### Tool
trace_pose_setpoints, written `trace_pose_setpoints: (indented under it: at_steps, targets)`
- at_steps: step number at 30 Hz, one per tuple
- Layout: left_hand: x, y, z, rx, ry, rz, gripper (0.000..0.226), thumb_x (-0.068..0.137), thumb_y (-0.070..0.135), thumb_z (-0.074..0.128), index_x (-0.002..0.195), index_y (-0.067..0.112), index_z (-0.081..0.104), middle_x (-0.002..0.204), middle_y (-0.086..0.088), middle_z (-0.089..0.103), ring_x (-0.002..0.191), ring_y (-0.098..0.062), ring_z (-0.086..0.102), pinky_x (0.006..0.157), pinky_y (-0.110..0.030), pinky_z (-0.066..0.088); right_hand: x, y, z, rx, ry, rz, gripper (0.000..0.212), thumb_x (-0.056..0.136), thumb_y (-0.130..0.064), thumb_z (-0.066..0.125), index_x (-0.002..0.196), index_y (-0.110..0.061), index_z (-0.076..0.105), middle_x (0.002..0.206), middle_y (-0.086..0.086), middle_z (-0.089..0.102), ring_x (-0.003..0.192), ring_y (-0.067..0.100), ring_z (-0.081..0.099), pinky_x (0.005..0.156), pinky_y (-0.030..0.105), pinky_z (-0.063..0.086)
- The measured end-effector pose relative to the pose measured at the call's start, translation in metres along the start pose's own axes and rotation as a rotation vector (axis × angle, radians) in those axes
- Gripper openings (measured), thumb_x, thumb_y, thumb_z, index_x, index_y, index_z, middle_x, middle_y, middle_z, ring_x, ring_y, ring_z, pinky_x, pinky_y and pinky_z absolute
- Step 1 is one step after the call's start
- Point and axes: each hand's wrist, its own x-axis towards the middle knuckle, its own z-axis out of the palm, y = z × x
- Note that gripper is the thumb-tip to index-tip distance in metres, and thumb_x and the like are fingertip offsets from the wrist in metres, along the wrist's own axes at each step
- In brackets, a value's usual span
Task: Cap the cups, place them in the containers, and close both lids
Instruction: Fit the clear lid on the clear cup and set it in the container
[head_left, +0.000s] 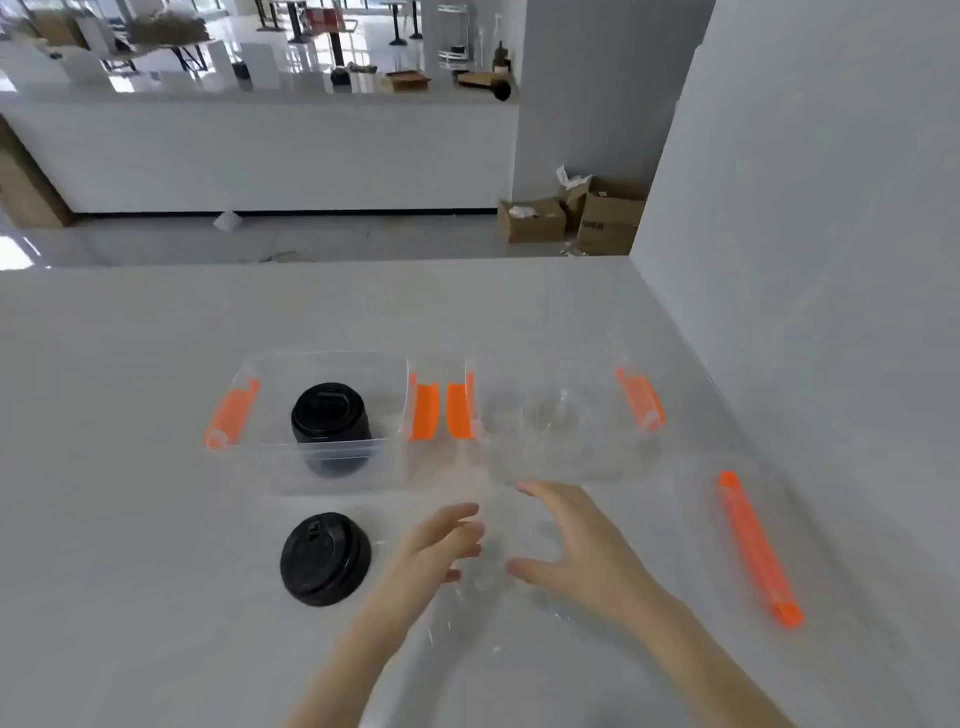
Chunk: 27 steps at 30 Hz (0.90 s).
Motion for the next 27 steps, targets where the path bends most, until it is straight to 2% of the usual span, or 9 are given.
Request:
trace_pose_setpoints:
  at_steps: [2,4,8,11,14,19,27]
  targets:
    - [0.004,-0.008,0.011,-0.033,-0.019,-0.050,0.047,0.074,0.040,0.053,0.118,0.026,0.056,0.113,0.004,0.066,0.103,-0.011,0.064,0.095,-0.034,0.047,-0.008,0.011,0.001,-0.010,-0.012,0.065,0.078,0.071,-0.043,0.072,0.139,-0.030,0.035,0.140,-0.015,0.039,0.133,0.002,0.033,0.104,0.015,0.027]
    - [0.003,-0.019,0.017,-0.067,-0.010,-0.066,0.035,0.086,0.033,0.054,0.119,0.024,0.056,0.114,0.001,0.065,0.104,-0.014,0.064,0.096,-0.036,0.047,-0.014,0.024,0.008,-0.052,-0.040,0.113,0.083,0.069,-0.041,0.072,0.141,-0.029,0.032,0.145,-0.012,0.037,0.135,0.003,0.029,0.104,0.015,0.026]
    - [0.004,-0.033,0.026,-0.184,0.120,-0.099,0.025,0.091,0.023,0.047,0.114,0.020,0.057,0.108,-0.001,0.064,0.102,-0.020,0.062,0.092,-0.038,0.047,-0.019,0.034,0.024,-0.086,-0.088,0.121,0.088,0.069,-0.040,0.071,0.144,-0.026,0.026,0.149,-0.010,0.033,0.138,0.007,0.023,0.110,0.021,0.024]
    - [0.004,-0.043,0.025,-0.259,0.198,-0.117,0.021,0.092,0.024,0.045,0.107,0.021,0.059,0.099,0.002,0.064,0.093,-0.017,0.062,0.083,-0.033,0.047,-0.012,0.033,0.039,-0.133,-0.113,0.118,0.091,0.070,-0.045,0.069,0.146,-0.022,0.024,0.152,-0.006,0.029,0.141,0.013,0.020,0.115,0.028,0.022]
    - [0.001,-0.049,0.021,-0.289,0.221,-0.134,0.020,0.092,0.028,0.045,0.103,0.022,0.060,0.101,0.001,0.065,0.093,-0.016,0.062,0.090,-0.037,0.046,-0.004,0.028,0.055,-0.145,-0.123,0.132,0.096,0.069,-0.050,0.066,0.147,-0.021,0.019,0.156,-0.001,0.022,0.144,0.018,0.015,0.118,0.033,0.018]
    - [-0.002,-0.060,0.011,-0.337,0.239,-0.183,0.026,0.090,0.030,0.047,0.108,0.019,0.061,0.111,-0.004,0.066,0.101,-0.020,0.063,0.094,-0.039,0.047,0.006,0.027,0.070,-0.220,-0.091,0.126,0.098,0.068,-0.051,0.065,0.147,-0.021,0.015,0.153,-0.001,0.028,0.140,0.019,0.022,0.116,0.034,0.020]
    - [0.003,-0.070,0.004,-0.405,0.232,-0.223,0.027,0.090,0.027,0.046,0.109,0.016,0.062,0.118,-0.010,0.065,0.098,-0.022,0.064,0.083,-0.031,0.049,0.008,0.026,0.075,-0.279,-0.108,0.059,0.100,0.064,-0.054,0.064,0.147,-0.024,0.017,0.147,-0.006,0.036,0.135,0.017,0.030,0.112,0.033,0.021]
